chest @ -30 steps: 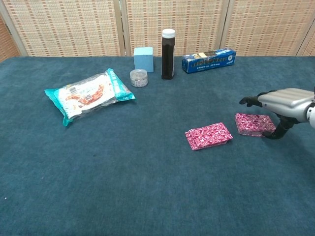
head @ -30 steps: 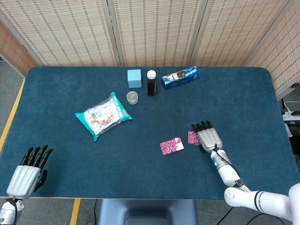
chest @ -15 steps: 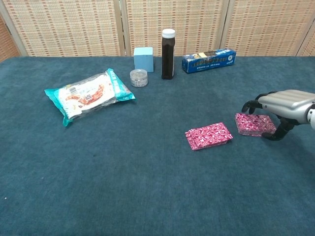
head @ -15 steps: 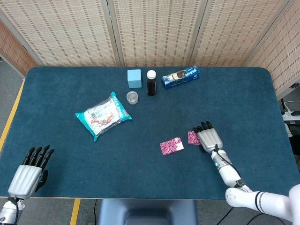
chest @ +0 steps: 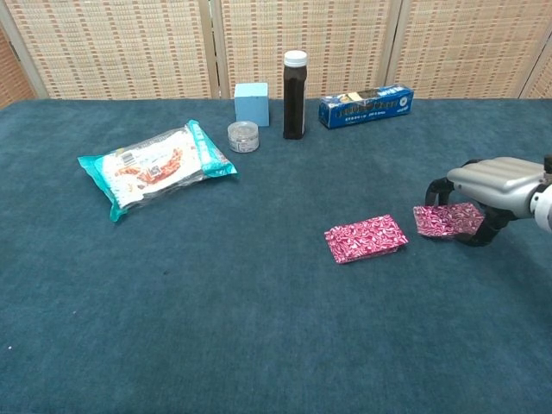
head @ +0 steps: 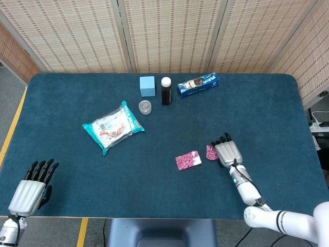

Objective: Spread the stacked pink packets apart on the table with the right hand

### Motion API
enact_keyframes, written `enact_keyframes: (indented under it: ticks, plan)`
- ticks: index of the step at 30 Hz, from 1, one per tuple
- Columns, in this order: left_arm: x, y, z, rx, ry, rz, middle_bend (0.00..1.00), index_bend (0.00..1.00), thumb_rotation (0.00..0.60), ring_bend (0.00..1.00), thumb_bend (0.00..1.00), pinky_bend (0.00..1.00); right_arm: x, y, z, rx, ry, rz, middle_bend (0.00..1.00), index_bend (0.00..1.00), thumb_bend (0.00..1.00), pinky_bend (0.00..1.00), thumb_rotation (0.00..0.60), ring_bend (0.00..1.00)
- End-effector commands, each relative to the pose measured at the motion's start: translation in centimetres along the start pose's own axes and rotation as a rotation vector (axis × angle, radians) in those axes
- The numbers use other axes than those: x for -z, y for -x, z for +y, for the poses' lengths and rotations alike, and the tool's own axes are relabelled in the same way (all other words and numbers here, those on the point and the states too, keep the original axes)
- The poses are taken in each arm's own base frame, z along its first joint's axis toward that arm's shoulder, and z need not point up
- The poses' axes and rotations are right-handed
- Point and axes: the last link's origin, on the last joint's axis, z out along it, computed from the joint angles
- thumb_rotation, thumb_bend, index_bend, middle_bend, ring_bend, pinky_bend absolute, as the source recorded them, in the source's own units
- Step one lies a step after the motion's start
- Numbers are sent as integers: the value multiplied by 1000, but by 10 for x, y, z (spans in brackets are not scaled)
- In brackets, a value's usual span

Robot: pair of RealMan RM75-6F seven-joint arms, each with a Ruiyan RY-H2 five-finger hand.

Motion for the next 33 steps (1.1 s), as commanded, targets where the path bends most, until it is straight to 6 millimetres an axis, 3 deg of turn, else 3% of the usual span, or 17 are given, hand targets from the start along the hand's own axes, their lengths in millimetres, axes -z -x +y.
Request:
enact_keyframes:
  ticks: [1,7,13,18,21,26,33]
  plan:
    - [0,0,0,1,-2,0,0,0,600,0,654,53,0,0,-2,2,1,-1,298,312,322,0,600,142]
    - [-1,0,-1,-1,-2,-4,0,0,600,0,653,54,-1,0,-4,10,0,-5,299,312,321,0,600,143]
    - [-1,0,-1,-1,-6,-3,0,0,600,0,653,53,-2,2,-5,20,4,-4,379,398,322,0,600,200]
    - [-1,0,-1,-1,-5,-4,0,0,600,0,653,53,-2,3,-6,22,4,-3,387,405,321,0,600,205]
    - [-2,0,-1,-1,-5,-4,0,0,600,0,653,53,-3,2,-6,18,9,14,432,489,322,1,600,266]
    - [-1,0,-1,0,-5,-5,0,0,600,0,653,54,-3,2,-7,23,13,25,600,727,321,62,600,438]
    - [-2,0,0,1,-4,-6,0,0,600,0,653,53,-3,-1,-8,21,18,38,653,804,321,74,600,466]
